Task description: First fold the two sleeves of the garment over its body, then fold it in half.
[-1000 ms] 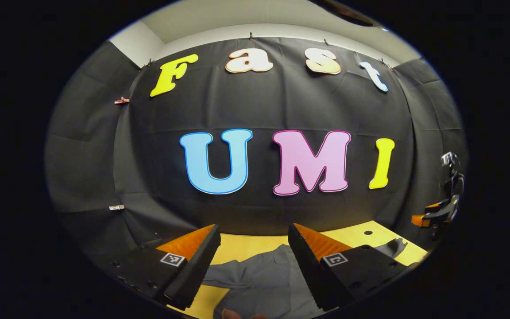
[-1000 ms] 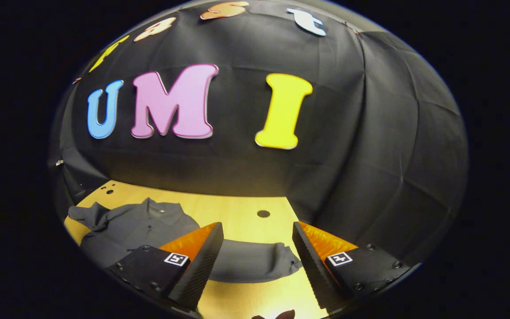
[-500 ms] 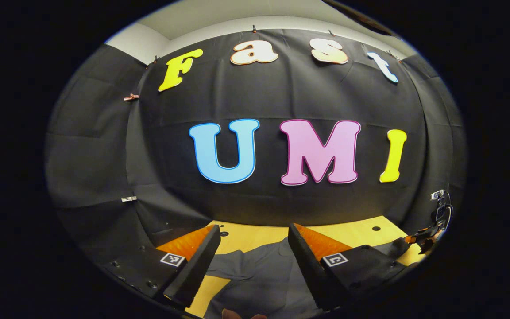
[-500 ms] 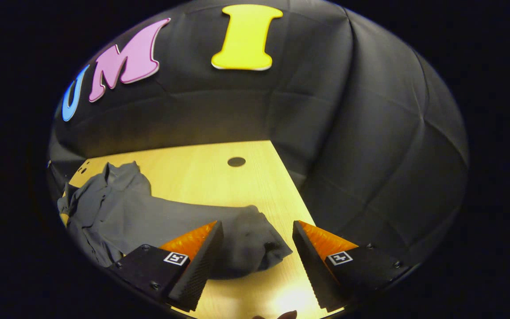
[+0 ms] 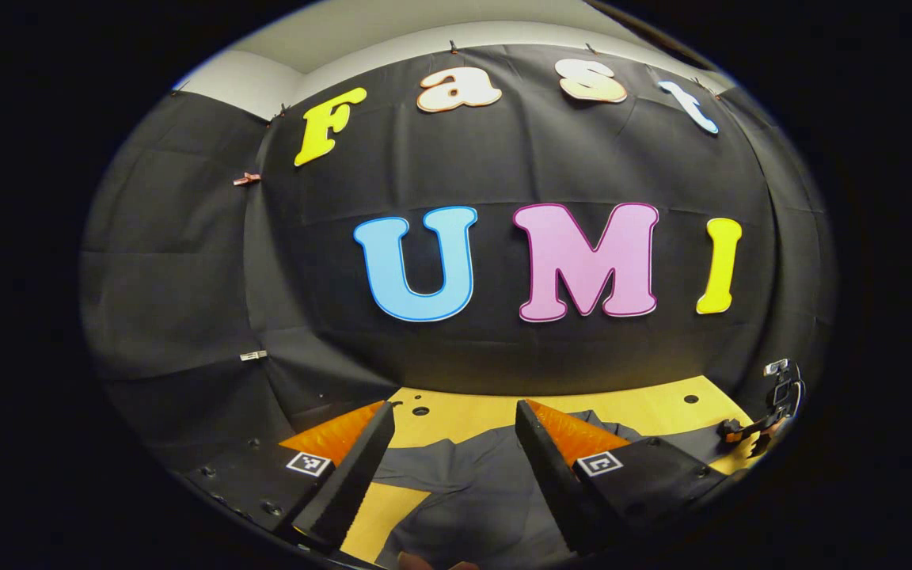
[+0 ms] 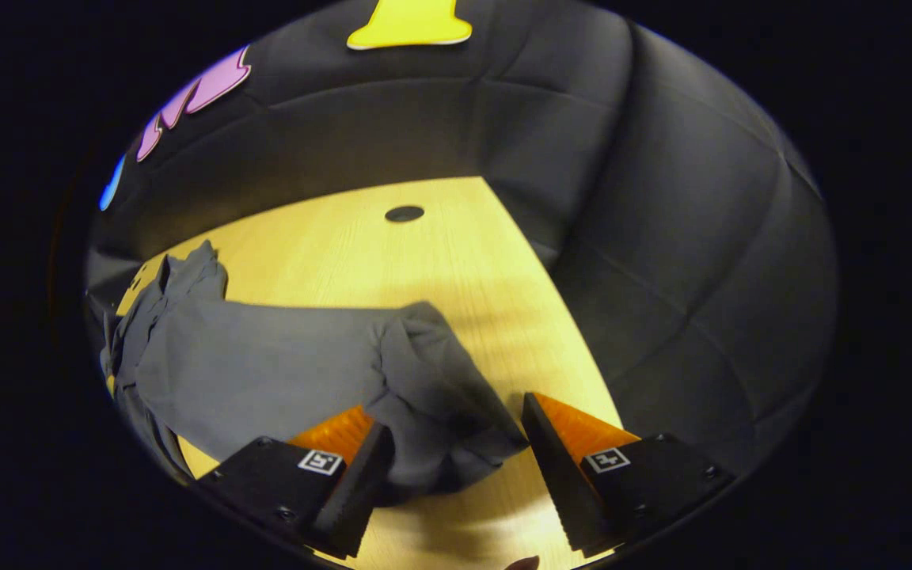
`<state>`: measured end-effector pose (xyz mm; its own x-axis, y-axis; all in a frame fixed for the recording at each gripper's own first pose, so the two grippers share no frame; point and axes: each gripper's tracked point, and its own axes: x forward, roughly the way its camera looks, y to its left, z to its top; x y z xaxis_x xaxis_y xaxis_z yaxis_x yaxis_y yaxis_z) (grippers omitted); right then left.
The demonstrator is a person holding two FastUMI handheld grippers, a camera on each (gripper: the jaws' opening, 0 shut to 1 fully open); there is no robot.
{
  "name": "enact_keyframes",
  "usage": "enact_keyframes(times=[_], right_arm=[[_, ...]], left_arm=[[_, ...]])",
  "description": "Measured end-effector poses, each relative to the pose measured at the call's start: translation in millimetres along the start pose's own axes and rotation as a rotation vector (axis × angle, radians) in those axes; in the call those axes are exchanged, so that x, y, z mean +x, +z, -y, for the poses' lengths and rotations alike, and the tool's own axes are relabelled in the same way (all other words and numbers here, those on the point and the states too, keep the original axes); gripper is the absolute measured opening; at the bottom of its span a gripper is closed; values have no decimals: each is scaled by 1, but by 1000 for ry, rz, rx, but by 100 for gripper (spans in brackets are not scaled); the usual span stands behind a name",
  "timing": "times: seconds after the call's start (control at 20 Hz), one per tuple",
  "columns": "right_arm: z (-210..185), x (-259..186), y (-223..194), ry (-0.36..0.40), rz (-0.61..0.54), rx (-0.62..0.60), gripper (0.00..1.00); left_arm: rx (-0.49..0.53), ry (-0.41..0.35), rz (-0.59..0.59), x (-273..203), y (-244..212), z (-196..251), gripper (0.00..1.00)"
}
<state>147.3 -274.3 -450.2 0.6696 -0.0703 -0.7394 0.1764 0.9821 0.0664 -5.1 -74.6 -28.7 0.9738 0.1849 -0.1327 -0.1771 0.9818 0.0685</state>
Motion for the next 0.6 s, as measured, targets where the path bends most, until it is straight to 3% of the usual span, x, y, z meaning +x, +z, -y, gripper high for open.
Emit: enact_keyframes(times=[0.1,0.2,0.25,0.35,0.6], right_arm=[[-9,-2,-6,20,-16,-13,79],[-19,-4,-5,34,-19,-41,45],[-21,3,-1,41,-29,-45,18],[-25,-7,-3,48,-34,-46,13],[-35,-58,47,41,120,-10,11]], left_arm=[[-5,10,-6,-1,-2,-4,97],[-3,15,-7,-1,-2,-8,98],[3,13,-1,-1,0,-11,99],[11,17,10,0,2,-21,99],[-5,8,22,8,2,-50,96]])
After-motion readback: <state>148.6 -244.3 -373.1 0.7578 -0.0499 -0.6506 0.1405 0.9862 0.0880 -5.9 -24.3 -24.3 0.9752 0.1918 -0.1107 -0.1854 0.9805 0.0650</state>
